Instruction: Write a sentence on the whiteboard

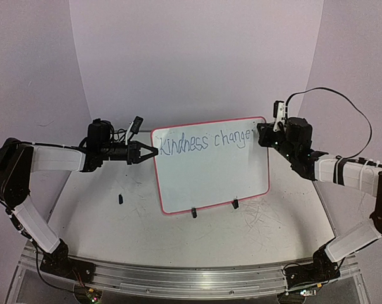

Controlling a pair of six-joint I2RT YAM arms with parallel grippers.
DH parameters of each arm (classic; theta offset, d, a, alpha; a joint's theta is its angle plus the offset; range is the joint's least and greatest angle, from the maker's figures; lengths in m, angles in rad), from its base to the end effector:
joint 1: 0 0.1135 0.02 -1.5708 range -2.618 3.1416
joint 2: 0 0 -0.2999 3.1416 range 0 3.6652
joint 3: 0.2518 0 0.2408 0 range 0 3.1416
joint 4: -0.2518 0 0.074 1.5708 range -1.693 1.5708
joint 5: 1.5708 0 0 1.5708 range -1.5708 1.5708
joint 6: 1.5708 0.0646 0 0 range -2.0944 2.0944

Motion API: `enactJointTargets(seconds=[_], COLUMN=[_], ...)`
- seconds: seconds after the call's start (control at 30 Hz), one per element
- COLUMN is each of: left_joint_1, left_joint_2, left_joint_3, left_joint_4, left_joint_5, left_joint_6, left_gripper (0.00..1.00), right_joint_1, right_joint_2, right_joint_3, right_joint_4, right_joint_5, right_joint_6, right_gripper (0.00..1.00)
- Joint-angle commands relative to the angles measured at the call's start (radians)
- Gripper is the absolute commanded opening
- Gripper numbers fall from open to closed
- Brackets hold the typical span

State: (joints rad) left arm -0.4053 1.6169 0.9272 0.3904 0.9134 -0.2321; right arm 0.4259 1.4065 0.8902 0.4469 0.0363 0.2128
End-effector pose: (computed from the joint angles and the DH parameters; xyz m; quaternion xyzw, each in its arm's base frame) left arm 0.3110 -0.1891 0.2775 0.3233 0.6968 -0.5039 0.3949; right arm 0.3121 0.1390 0.3368 -0.0654 0.7283 0.2015 0.6517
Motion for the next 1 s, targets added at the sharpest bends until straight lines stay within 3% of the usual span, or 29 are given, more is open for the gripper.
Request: enactJointTargets(seconds=[0.0, 0.97], left_joint_1=[-0.012, -0.017], left_joint_2=[-0.016, -0.017], left_joint_3=[0.018, 0.017], left_joint_4=[0.002, 0.002], left_joint_5=[-0.014, -0.014], left_joint_6=[0.081, 0.081], left_gripper=[0.00, 0.00], right_joint_1=[-0.003, 0.000], right_joint_2=[0.007, -0.048], right_joint_3=[0.024, -0.055], right_joint_4=[0.021, -0.017], right_joint_5=[-0.018, 0.042], right_joint_6=[0.008, 0.026], right_gripper=[0.00, 0.00])
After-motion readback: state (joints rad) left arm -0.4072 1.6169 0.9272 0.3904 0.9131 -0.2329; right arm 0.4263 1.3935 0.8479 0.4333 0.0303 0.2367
